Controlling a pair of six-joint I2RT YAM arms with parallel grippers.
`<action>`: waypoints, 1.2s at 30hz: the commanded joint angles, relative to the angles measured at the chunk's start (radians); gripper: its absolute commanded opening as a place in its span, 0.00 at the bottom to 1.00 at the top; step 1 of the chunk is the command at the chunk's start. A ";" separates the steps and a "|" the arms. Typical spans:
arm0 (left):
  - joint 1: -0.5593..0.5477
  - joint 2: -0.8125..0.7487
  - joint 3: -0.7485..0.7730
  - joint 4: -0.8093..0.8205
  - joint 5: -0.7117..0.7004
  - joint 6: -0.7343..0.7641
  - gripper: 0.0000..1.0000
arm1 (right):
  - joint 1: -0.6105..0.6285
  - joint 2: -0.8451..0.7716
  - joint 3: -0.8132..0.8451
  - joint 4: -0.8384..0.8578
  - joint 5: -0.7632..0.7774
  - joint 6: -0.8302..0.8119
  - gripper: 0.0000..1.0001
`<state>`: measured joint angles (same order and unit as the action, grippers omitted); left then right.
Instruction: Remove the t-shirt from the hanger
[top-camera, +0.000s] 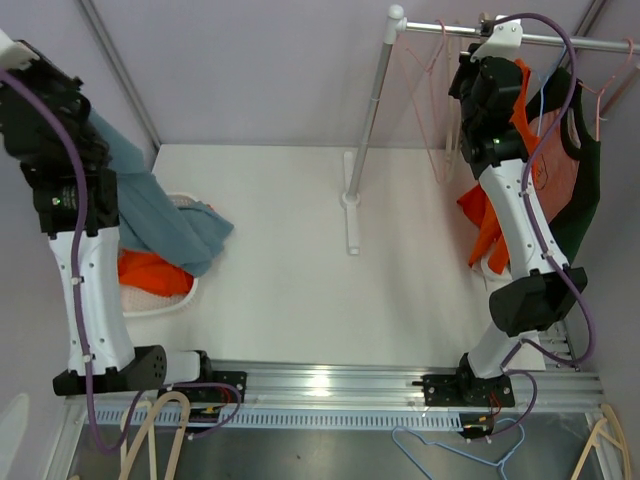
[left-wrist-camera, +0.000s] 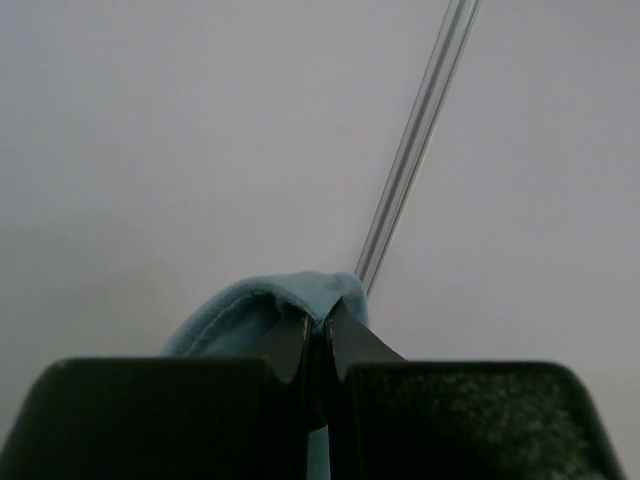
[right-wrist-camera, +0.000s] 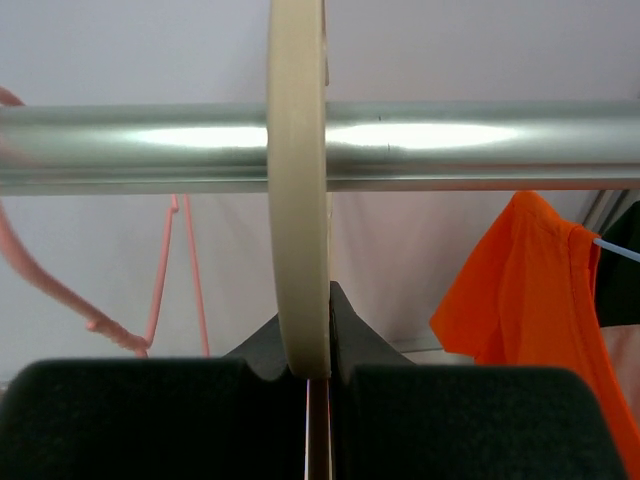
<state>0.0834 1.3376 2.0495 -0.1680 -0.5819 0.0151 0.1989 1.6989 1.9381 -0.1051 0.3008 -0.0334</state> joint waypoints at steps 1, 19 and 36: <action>0.009 -0.026 -0.170 0.013 -0.036 -0.054 0.01 | -0.010 0.014 0.059 0.082 -0.023 -0.005 0.00; 0.047 0.239 -0.285 -0.746 0.258 -0.256 0.15 | -0.027 0.114 0.188 -0.036 -0.081 0.029 0.00; -0.124 -0.077 -0.198 -0.627 0.251 -0.230 0.99 | -0.026 0.084 0.188 -0.074 -0.095 0.049 0.35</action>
<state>0.0307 1.3273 1.7782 -0.8433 -0.3119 -0.2451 0.1749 1.8099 2.0781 -0.1707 0.1944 0.0174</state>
